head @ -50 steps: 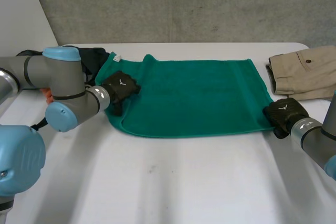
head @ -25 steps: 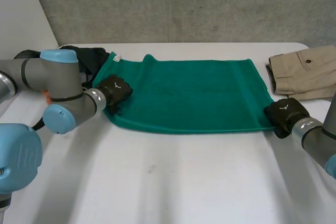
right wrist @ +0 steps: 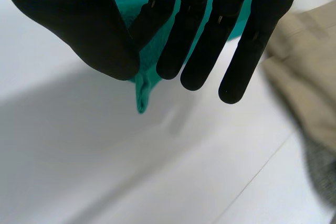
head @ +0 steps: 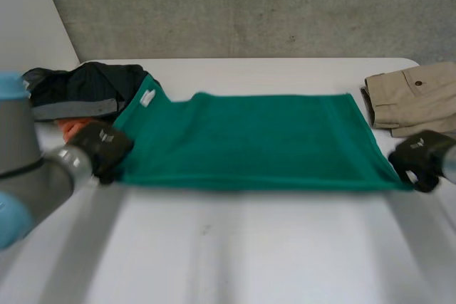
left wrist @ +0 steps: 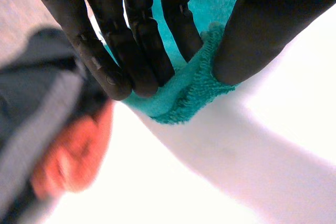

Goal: Fold the laundry.

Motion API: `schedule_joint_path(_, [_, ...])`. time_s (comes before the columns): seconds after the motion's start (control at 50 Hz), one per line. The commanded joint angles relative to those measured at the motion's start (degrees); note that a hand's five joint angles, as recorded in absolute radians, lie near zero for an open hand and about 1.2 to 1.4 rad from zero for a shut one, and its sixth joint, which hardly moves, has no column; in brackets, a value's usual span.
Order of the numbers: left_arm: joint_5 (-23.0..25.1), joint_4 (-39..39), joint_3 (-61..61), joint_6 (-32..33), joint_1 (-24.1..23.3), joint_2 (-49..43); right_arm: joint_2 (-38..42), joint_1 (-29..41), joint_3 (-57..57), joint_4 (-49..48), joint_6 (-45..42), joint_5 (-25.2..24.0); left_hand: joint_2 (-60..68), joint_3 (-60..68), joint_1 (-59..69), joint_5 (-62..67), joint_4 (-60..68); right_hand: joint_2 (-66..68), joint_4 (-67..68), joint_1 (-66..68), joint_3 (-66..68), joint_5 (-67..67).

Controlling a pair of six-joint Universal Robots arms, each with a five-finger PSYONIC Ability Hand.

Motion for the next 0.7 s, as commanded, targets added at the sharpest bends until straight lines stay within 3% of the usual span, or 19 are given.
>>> schedule_joint_path(0.02, [1.51, -6.83, -14.82, -4.26, 2.82, 9.95, -1.4, -4.86, -2.58, 20.78, -18.35, 0.57, 11.49, 11.96, 14.05, 14.38, 11.53, 11.97, 11.23, 14.84, 11.61, 11.9])
schedule_joint_path(0.1, [3.18, -5.26, -13.42, -6.81, 3.08, 9.25, 0.0, -3.72, -3.81, 14.55, -13.88, 0.75, 11.49, 11.96, 14.05, 14.38, 11.53, 11.97, 11.23, 14.84, 11.61, 11.9])
schedule_joint_path(0.18, [2.83, 1.59, -8.59, -12.6, 2.64, 5.13, 2.03, -1.52, -4.43, 7.96, -9.57, 1.01, 11.49, 11.96, 14.05, 14.38, 11.53, 11.97, 11.23, 14.84, 11.61, 11.9])
schedule_joint_path(0.36, [-2.96, 6.35, 2.12, -21.13, 2.2, -4.19, 3.34, 1.38, -3.72, -6.87, 2.29, -0.39, 11.49, 11.96, 14.05, 14.38, 11.53, 11.97, 11.23, 14.84, 11.61, 11.9])
schedule_joint_path(0.58, [-8.59, 12.5, 18.2, -23.95, 0.71, -16.04, 12.47, 7.53, -10.04, -34.39, 11.09, -0.05, 11.49, 11.96, 14.05, 14.38, 11.53, 11.97, 11.23, 14.84, 11.61, 11.9])
schedule_joint_path(0.7, [-12.81, 12.07, 27.61, -22.99, -0.17, -23.96, 19.68, 9.99, -18.39, -39.43, 11.27, 3.11, 11.49, 11.96, 14.05, 14.38, 11.53, 11.97, 11.23, 14.84, 11.61, 11.9])
